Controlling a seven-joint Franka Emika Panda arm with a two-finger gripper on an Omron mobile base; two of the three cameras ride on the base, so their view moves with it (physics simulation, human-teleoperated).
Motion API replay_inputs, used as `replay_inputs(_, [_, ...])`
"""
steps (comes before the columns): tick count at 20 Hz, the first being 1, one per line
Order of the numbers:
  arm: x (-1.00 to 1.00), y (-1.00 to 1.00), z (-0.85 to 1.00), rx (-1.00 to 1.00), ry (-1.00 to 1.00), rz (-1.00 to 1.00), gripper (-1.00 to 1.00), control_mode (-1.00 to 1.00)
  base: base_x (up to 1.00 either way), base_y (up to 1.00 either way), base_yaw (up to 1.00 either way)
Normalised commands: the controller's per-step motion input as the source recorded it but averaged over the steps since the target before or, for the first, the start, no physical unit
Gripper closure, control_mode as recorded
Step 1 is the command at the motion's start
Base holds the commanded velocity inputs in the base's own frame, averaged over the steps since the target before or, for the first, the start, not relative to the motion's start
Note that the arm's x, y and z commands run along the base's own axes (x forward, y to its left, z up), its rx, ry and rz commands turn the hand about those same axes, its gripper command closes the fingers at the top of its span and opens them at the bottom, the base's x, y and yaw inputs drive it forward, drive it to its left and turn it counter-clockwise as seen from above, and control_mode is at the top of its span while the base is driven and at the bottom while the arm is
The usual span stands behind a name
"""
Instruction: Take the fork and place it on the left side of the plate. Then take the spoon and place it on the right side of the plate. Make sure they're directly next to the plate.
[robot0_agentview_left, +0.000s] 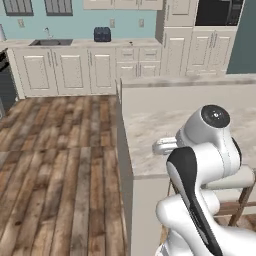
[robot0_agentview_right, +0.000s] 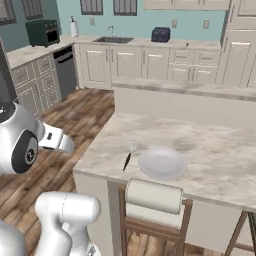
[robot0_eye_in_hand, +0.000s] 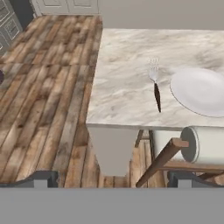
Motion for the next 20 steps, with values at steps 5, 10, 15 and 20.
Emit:
replay_inputs(5, [0.00, 0.00, 0.00, 0.00, 0.00, 0.00, -1.00, 1.00, 0.06, 1.00, 0.00])
replay_inputs(10, [0.00, 0.00, 0.00, 0.00, 0.00, 0.00, -1.00, 1.00, 0.53, 1.00, -0.02])
replay_inputs(15, [0.00, 0.00, 0.00, 0.00, 0.00, 0.00, -1.00, 1.00, 0.82, 0.97, -0.12])
replay_inputs(20, [0.00, 0.00, 0.00, 0.00, 0.00, 0.00, -1.00, 1.00, 1.00, 0.68, -0.17])
